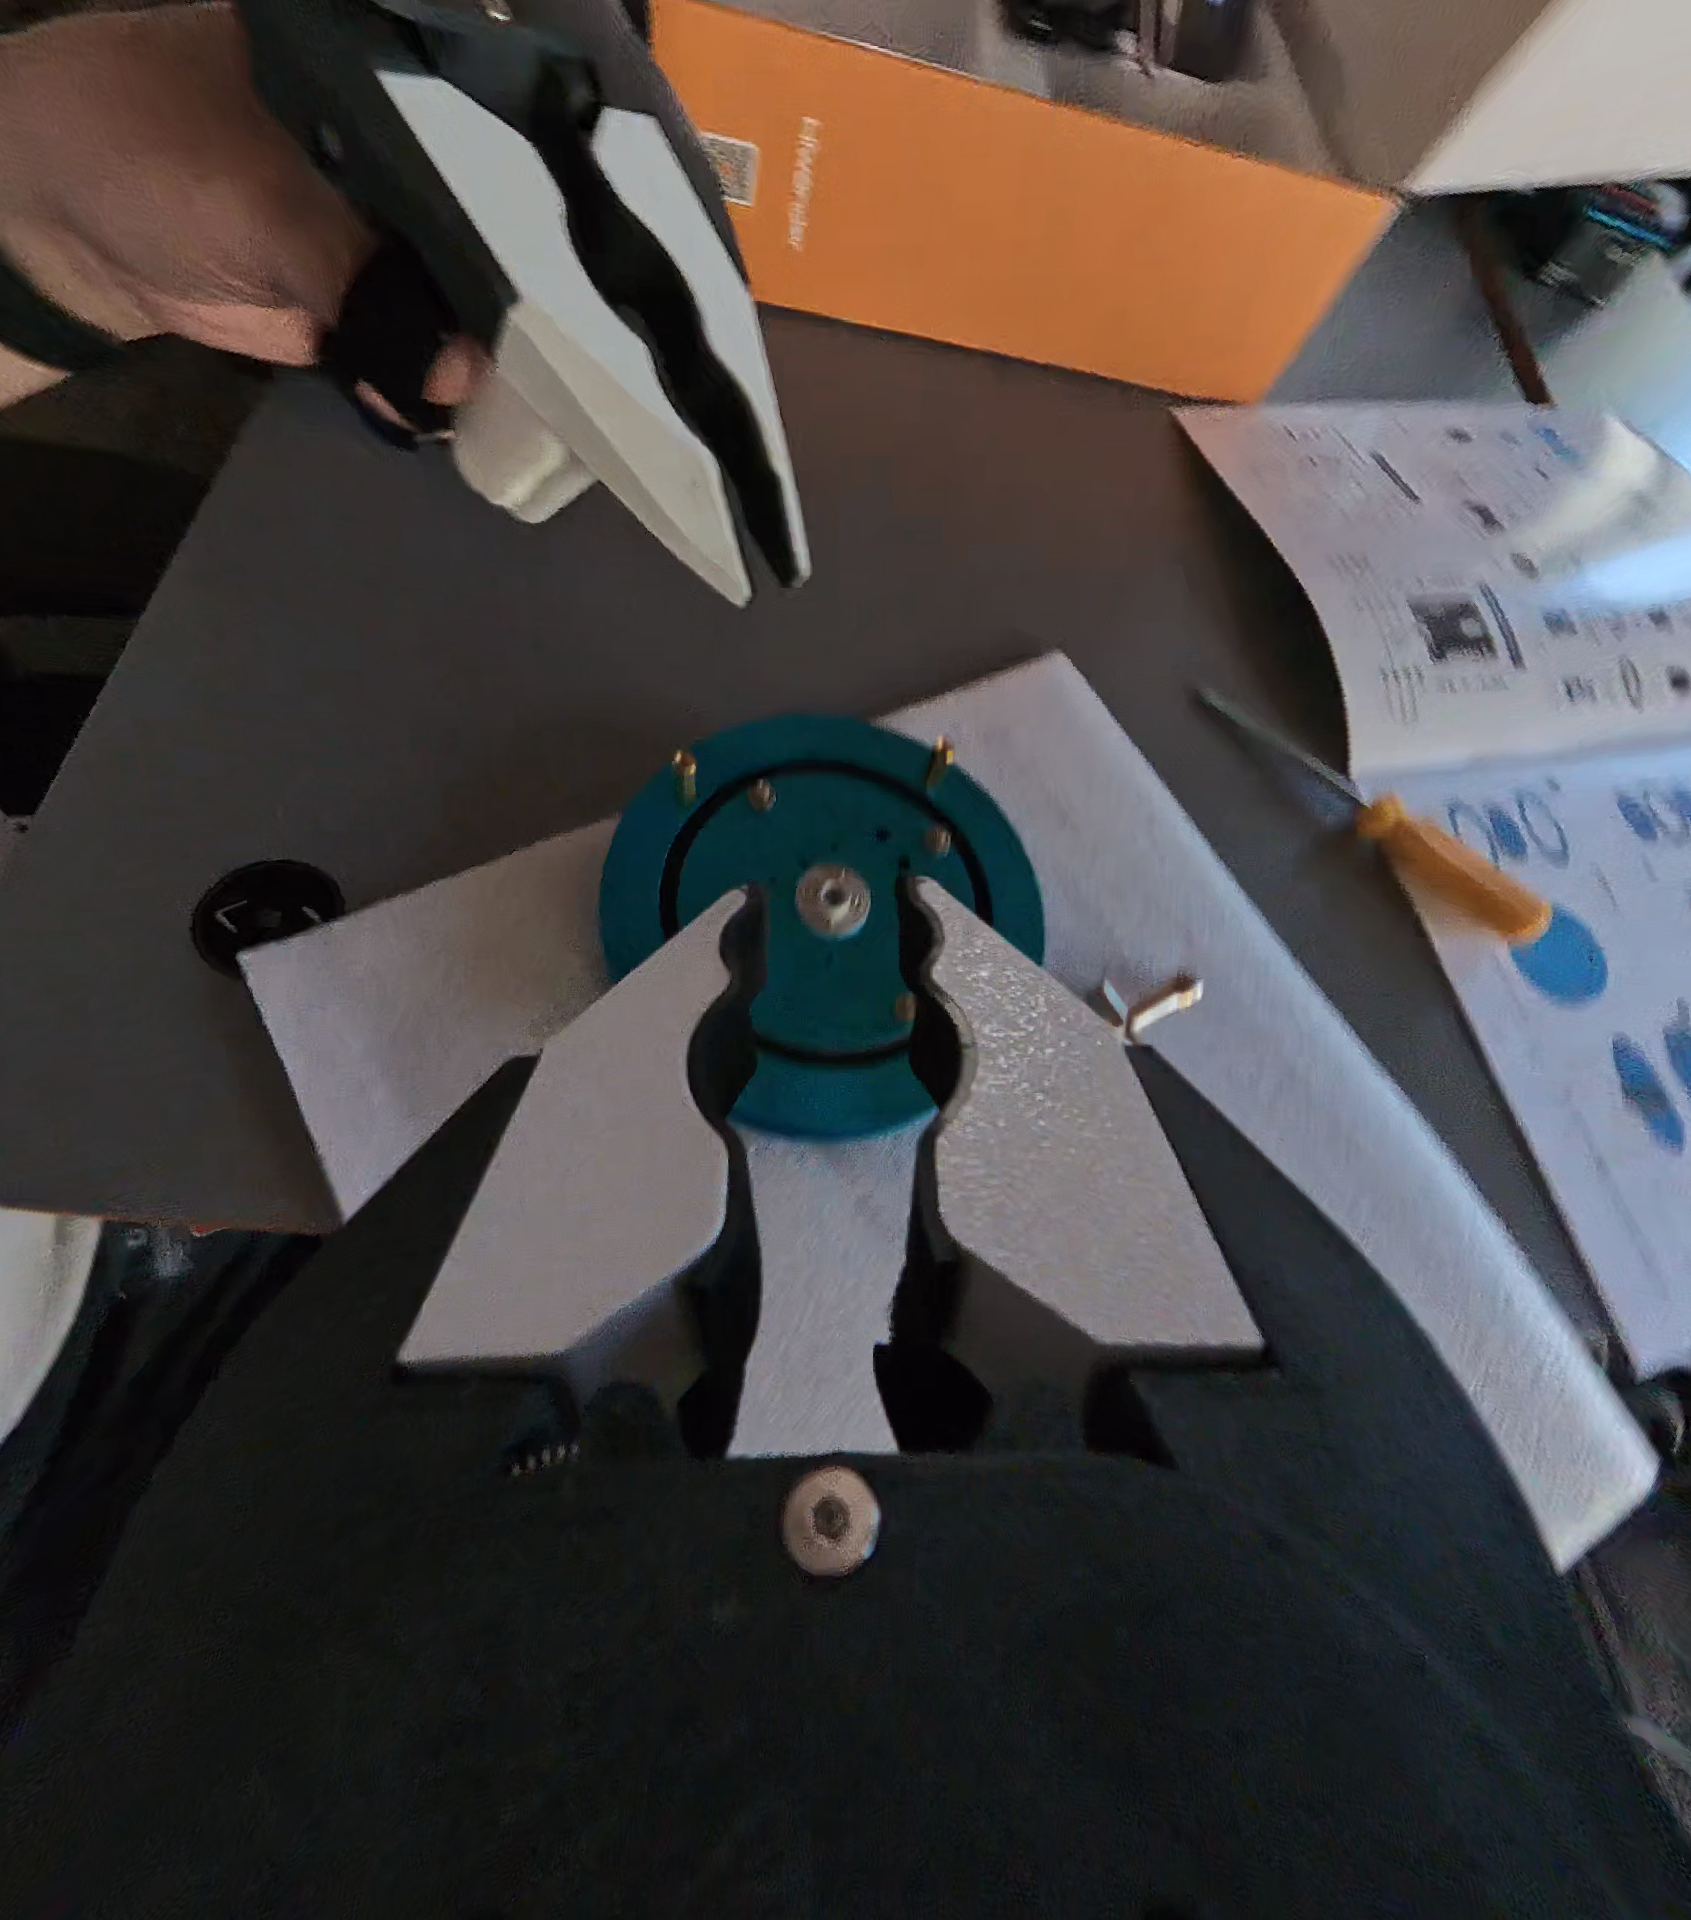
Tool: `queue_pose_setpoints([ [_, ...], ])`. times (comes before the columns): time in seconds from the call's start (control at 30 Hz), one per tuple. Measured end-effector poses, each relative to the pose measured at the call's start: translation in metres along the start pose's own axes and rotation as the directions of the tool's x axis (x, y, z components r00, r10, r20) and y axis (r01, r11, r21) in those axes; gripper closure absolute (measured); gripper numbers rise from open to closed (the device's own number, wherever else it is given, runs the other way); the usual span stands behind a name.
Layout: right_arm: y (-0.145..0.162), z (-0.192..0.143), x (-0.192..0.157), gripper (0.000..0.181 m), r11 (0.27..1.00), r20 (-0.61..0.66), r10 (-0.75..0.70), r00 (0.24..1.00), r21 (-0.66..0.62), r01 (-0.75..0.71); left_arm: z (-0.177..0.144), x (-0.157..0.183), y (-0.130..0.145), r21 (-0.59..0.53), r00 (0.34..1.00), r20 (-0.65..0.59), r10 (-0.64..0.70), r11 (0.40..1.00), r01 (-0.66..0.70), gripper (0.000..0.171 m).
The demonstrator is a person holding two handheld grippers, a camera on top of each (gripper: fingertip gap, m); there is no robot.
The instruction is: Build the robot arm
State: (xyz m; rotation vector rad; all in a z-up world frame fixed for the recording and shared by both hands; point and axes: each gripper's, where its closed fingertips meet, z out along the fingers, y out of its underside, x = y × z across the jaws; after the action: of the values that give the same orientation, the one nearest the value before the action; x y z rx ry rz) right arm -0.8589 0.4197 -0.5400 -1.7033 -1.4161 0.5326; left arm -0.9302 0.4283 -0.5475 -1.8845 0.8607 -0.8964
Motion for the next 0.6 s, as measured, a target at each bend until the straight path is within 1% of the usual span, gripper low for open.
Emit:
queue_pose_setpoints([
  [0.03,-0.006,0.010,0.004,0.162,0.999,0.034,-0.037,0.999,-0.021,0.038,-0.002,-0.013,0.001,-0.001,0.999,0.042,0.016,1.000,-0.016,0.157],
  [0.1,-0.008,0.037,0.018,0.165,0.989,0.078,-0.075,0.994,-0.118,0.084,0.002,-0.032,0.003,-0.008,0.996,0.083,0.041,0.999,-0.040,0.157],
  [0.17,-0.004,0.062,0.023,0.170,0.970,0.156,-0.062,0.986,-0.223,0.096,0.012,-0.044,0.010,-0.044,0.996,0.084,0.029,0.999,-0.025,0.155],
  [0.27,-0.002,0.081,0.028,0.170,0.940,0.184,-0.064,0.981,-0.318,0.121,0.027,-0.050,0.022,-0.113,0.998,0.062,0.019,0.994,-0.012,0.150],
  [0.33,0.003,0.085,0.028,0.170,0.924,0.194,-0.073,0.978,-0.357,0.140,0.033,-0.051,0.023,-0.115,0.998,0.052,0.023,0.993,-0.017,0.149],
  [0.37,0.006,0.087,0.031,0.169,0.918,0.182,-0.078,0.980,-0.372,0.142,0.035,-0.051,0.023,-0.110,0.999,0.044,0.013,0.994,-0.009,0.149],
  [0.43,0.010,0.090,0.030,0.171,0.913,0.197,-0.060,0.979,-0.385,0.134,0.036,-0.047,0.020,-0.098,1.000,0.015,-0.010,0.995,0.011,0.150],
  [0.47,0.012,0.091,0.027,0.175,0.913,0.211,-0.048,0.976,-0.388,0.129,0.036,-0.046,0.019,-0.096,1.000,0.004,-0.018,0.995,0.018,0.150],
  [0.6,0.009,0.093,0.023,0.177,0.930,0.222,-0.019,0.975,-0.354,0.099,0.034,-0.040,0.019,-0.095,1.000,-0.007,-0.010,0.995,0.010,0.151],
])
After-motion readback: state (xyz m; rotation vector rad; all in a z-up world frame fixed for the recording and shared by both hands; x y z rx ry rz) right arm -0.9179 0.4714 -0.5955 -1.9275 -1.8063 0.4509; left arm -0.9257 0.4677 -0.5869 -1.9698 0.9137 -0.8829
